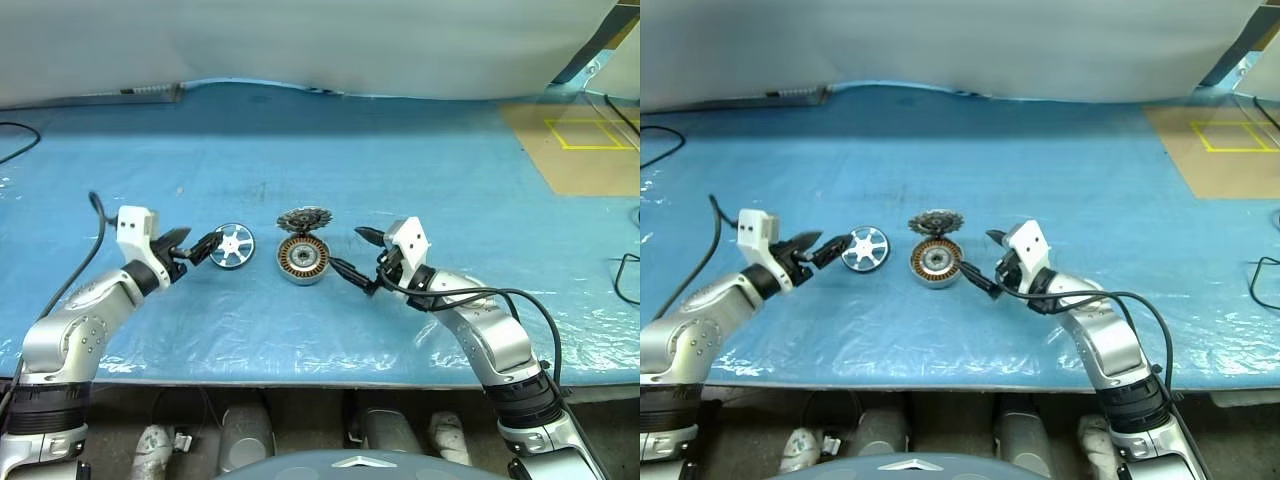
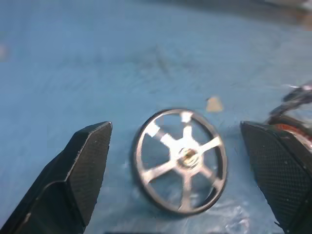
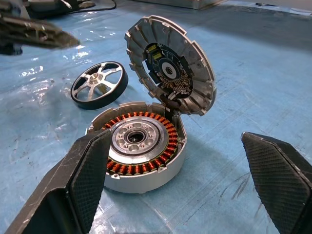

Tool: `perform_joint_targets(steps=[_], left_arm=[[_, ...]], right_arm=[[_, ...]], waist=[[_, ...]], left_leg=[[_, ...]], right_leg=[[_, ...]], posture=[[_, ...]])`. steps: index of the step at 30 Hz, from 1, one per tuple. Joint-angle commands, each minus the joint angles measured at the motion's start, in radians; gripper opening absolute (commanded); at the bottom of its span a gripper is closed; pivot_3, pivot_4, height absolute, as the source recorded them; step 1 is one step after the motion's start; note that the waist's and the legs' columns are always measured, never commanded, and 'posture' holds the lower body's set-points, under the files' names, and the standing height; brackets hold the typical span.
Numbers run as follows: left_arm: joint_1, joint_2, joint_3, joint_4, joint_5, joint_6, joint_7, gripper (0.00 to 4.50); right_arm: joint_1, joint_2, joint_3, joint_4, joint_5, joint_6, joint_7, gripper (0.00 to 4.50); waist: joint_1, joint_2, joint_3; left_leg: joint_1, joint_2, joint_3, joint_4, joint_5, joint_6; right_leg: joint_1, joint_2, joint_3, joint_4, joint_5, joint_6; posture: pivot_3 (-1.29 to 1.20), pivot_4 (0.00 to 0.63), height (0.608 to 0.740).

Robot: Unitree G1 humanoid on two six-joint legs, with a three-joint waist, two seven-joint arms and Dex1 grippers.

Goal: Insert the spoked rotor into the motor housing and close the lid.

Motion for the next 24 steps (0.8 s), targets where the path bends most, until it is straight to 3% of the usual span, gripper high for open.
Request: perform_joint_targets(steps=[1, 3, 7, 24], left_arm=[[-0.014, 0.051, -0.057, -0.054, 0.096, -0.097, -0.156, 4.30], [-0.026, 0.068, -0.091, -0.038, 0.148, -0.137, -0.213, 3.85], [-0.063, 0.073, -0.128, 0.027, 0.240, -0.194, -0.269, 2.50], [-0.398, 0.195, -0.295, 0.544, 0.561, -0.559, -0.727, 2.50]], right_arm=[[0.005, 0.003, -0.026, -0.052, 0.014, 0.000, 0.002, 4.50], [0.005, 0.004, -0.026, -0.053, 0.014, 0.006, -0.001, 4.50], [0.007, 0.006, -0.025, -0.055, 0.010, 0.011, -0.006, 4.50], [-0.003, 0.028, -0.014, -0.036, -0.009, 0.020, -0.028, 4.50]], waist=[[0.000, 0.000, 0.000], [-0.004, 0.000, 0.000], [-0.006, 0.000, 0.000], [-0.005, 0.000, 0.000]], left_leg=[[0.000, 0.000, 0.000, -0.001, 0.000, 0.000], [0.001, 0.000, 0.000, -0.002, 0.000, 0.000], [0.001, 0.000, 0.000, -0.002, 0.000, 0.000], [0.001, 0.000, 0.000, -0.003, 0.000, 0.000]], right_leg=[[0.000, 0.000, 0.000, 0.000, 0.000, 0.000], [0.000, 0.000, 0.000, 0.000, -0.001, -0.001], [0.000, 0.000, 0.000, 0.000, -0.001, -0.002], [-0.001, 0.000, 0.000, 0.001, -0.001, -0.002]], posture=[[0.00, 0.150, 0.740], [0.00, 0.150, 0.740], [0.00, 0.150, 0.740], [0.00, 0.150, 0.740]])
